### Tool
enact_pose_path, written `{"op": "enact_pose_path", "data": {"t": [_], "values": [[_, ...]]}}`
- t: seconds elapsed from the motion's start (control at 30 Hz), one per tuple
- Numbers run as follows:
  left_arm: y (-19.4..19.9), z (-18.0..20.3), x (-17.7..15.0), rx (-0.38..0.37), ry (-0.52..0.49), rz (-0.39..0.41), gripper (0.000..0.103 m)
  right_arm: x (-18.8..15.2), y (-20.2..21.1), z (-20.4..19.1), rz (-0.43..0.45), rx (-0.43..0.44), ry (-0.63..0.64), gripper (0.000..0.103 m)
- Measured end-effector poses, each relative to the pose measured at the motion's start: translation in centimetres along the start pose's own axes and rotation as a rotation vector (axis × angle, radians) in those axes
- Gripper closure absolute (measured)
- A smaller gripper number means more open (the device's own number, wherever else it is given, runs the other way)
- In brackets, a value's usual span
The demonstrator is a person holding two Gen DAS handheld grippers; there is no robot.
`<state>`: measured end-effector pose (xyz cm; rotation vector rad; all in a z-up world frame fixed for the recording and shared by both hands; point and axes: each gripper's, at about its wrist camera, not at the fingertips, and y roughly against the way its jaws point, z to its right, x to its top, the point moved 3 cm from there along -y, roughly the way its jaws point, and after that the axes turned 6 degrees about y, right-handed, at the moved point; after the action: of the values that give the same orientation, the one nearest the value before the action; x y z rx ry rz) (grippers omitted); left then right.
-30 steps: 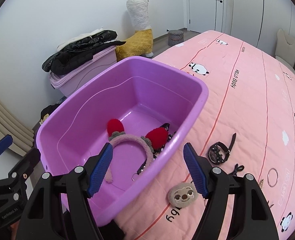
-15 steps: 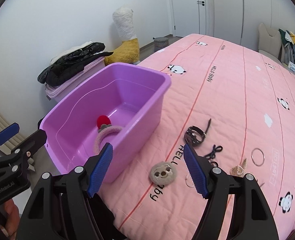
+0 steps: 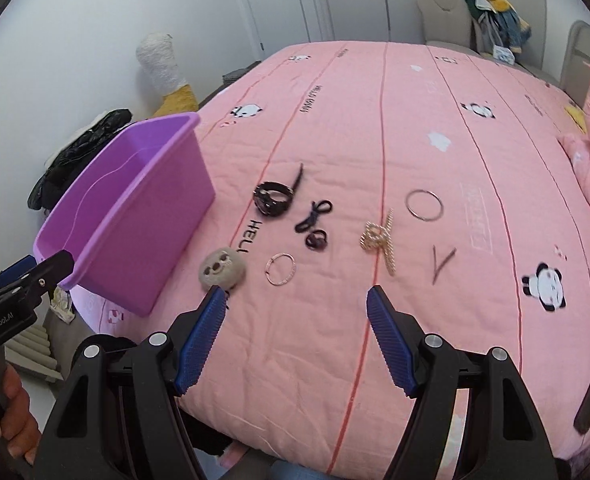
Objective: Organize jewelry
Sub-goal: 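Withdraw both tools from the tub back over the bed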
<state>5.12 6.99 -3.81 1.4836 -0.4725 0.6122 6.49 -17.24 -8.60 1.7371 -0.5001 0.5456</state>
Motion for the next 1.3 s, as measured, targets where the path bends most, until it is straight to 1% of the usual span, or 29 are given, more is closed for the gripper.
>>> {"op": "enact_pose_path", "data": {"t": [0.23, 0.5, 0.7, 0.83, 0.97, 1.07, 1.3], "values": [[-2.1, 1.8, -2.8, -0.037, -0.005, -0.06, 0.009, -4.7, -0.1, 6.0, -0.037, -0.056, -0.111, 0.033], [-5.0, 3.5, -4.5, -0.027, -0.046, -0.122, 0.009, -6.8, -1.1, 9.3, -0.065, -0.077, -0.185, 0.033], [-7.5, 4.1, -4.8, -0.021, -0.053, -0.164, 0.009, -6.8, -2.8, 10.6, -0.076, -0.078, -0.21, 0.033], [-9.7, 4.5, -5.0, -0.034, -0.058, -0.207, 0.009, -6.7, -4.4, 11.4, -0.091, -0.073, -0.23, 0.033], [-11.9, 4.9, -5.1, -0.017, -0.074, -0.225, 0.009, -6.3, -6.3, 12.2, -0.113, -0.072, -0.247, 0.033], [-13.6, 4.9, -4.9, -0.008, -0.067, -0.239, 0.009, -5.9, -7.8, 12.7, -0.129, -0.077, -0.248, 0.033], [-17.7, 4.7, -3.5, 0.03, -0.046, -0.251, 0.009, -5.1, -10.8, 14.2, -0.16, -0.071, -0.282, 0.033]]}}
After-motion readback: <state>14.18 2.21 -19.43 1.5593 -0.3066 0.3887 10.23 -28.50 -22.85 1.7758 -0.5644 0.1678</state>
